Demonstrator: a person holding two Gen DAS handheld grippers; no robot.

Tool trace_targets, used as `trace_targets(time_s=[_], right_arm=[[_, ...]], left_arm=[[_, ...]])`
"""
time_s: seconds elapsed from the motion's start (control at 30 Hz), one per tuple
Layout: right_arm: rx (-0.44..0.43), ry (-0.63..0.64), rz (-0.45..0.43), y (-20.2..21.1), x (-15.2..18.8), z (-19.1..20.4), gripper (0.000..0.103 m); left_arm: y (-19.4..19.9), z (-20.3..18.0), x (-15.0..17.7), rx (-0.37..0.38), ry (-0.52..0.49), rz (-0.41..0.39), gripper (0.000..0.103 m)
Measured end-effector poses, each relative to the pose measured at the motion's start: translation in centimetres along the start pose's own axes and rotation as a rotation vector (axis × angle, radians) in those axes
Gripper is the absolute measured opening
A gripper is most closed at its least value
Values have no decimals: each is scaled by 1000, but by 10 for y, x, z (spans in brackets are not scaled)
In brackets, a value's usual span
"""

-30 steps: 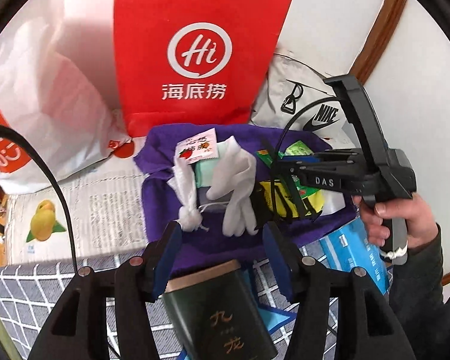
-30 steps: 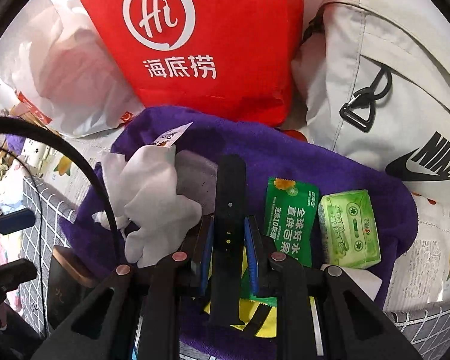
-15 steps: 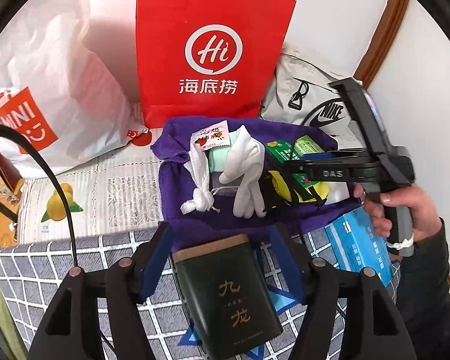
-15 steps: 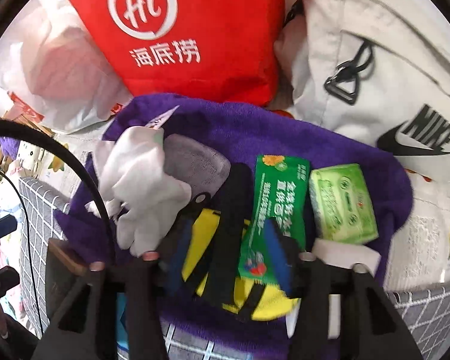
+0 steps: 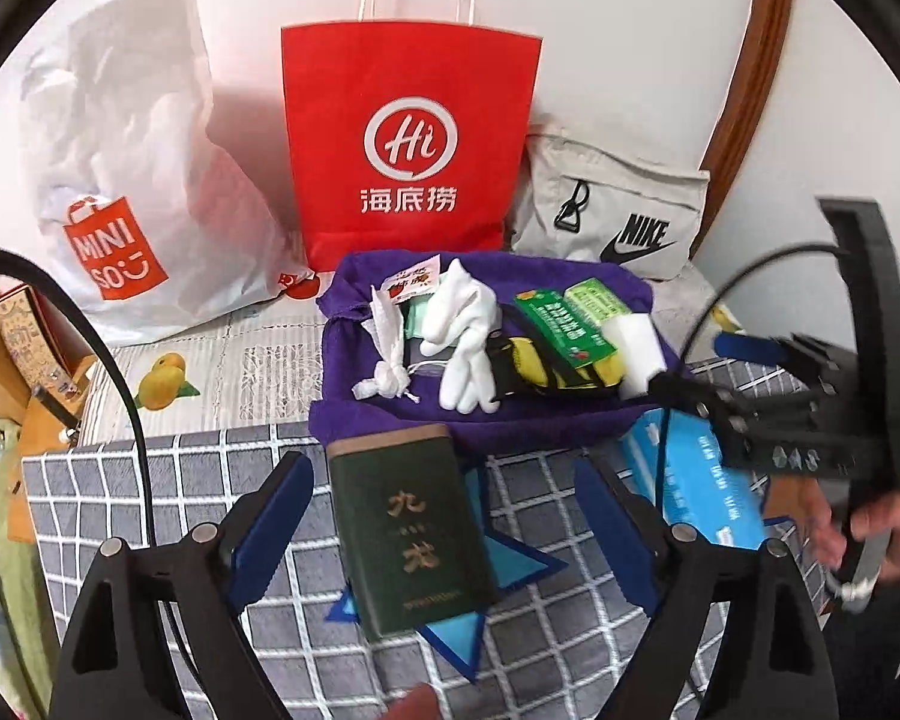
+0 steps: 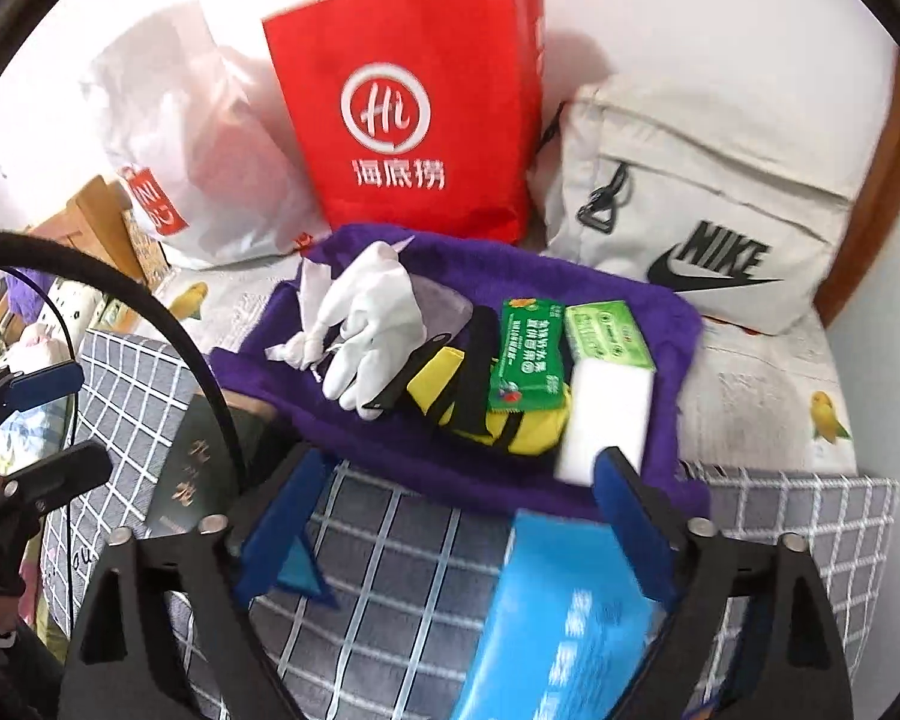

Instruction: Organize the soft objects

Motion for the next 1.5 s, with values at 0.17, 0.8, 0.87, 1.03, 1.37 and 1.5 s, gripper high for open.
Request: trace_targets(time_s=[0.17,0.8,0.87,1.03,1.37,1.5], right_arm=[[58,-35,-43,37,23,5,102],[113,-99,-170,165,103,38,103],[106,-97,-184,172,107,42,103],[111,-104,-178,177,116,41,103],[130,-122,-174,187,131,37,103],[145,-123,-178,192,133,37,103]], left_arm=[[24,-11,11,-21,16,-46,98],[118,-35,92,-100,14,-166,99],[127,-40,97,-71,21,-166,99],[141,-50,103,-60,-2,-183,99],[143,-47,107,-74,33,-193,99],[144,-47,110,-70,33,-191,99]])
Point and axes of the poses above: each gripper's, at about its wrist camera, not at the fingertips, and y roughly against the way its jaws point, z to its left, x to its underside, the point moved 8 cm from there along -y, roughly the way its jaws point, and after that the axes turned 14 degrees about y, right-handed, at the moved point
